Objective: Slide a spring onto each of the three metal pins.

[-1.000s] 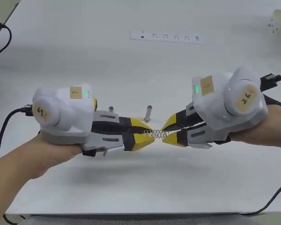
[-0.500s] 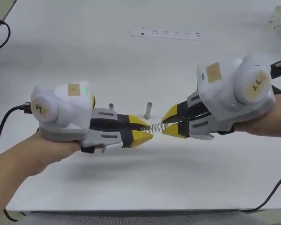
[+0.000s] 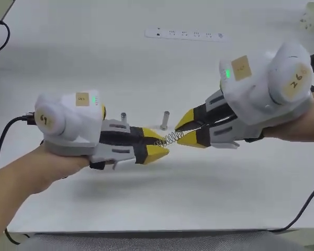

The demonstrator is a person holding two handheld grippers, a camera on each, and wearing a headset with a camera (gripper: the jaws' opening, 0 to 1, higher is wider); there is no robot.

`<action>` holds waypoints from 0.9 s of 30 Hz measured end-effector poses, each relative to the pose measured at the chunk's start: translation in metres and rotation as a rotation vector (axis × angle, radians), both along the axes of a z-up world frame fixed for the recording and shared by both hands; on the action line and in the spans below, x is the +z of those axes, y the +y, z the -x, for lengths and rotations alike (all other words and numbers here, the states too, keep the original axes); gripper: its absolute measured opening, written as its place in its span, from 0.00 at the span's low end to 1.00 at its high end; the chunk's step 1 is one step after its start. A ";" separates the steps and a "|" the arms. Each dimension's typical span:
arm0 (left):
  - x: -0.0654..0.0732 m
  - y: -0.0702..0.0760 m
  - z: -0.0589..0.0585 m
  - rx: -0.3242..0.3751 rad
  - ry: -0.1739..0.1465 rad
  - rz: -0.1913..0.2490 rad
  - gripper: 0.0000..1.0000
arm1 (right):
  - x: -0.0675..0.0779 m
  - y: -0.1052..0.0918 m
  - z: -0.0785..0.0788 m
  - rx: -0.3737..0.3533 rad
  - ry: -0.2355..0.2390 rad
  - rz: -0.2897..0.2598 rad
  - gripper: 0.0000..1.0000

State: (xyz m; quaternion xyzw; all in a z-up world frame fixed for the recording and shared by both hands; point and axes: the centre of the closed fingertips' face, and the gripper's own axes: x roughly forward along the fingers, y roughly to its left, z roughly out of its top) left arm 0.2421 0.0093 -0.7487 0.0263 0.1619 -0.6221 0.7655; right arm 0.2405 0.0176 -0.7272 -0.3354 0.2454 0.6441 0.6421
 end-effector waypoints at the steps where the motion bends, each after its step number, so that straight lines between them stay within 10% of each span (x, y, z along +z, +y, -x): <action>1: 0.000 0.000 0.000 -0.002 -0.003 -0.001 0.02 | 0.000 0.001 0.000 0.002 0.002 -0.004 0.07; 27: -0.001 0.000 0.001 -0.004 -0.022 -0.008 0.02 | 0.017 0.025 0.006 -0.032 0.047 -0.145 0.07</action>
